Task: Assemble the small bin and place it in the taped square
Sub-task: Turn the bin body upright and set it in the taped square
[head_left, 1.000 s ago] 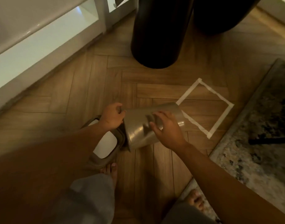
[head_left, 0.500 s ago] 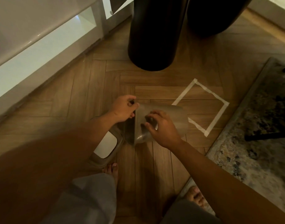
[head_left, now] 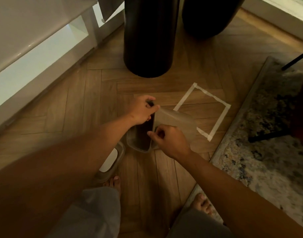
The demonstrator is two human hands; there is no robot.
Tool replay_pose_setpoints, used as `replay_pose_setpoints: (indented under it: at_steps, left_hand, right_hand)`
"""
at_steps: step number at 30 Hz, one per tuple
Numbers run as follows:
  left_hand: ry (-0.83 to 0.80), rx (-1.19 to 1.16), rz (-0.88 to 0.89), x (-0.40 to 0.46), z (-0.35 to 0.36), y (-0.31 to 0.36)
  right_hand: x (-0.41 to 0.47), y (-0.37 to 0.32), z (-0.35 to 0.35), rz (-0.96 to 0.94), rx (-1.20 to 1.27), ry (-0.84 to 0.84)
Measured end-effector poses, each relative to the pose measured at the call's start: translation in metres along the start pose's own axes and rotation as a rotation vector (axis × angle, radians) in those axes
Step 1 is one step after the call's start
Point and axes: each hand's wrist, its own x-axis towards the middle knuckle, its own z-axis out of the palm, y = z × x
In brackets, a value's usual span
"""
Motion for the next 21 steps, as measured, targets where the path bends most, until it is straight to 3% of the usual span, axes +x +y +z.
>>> replay_pose_setpoints:
  at_steps: [9, 14, 21]
  left_hand:
    - [0.0, -0.011, 0.056, 0.001, 0.022, 0.025]
    - [0.161, 0.044, 0.083, 0.004, 0.015, 0.004]
    - [0.236, 0.074, -0.069, 0.0, 0.006, -0.052]
  right_hand:
    - [-0.008, 0.015, -0.011, 0.061, 0.024, 0.094]
    - [-0.013, 0.023, -0.018, 0.072, 0.059, 0.11]
    - [-0.019, 0.039, -0.02, 0.064, 0.08, 0.096]
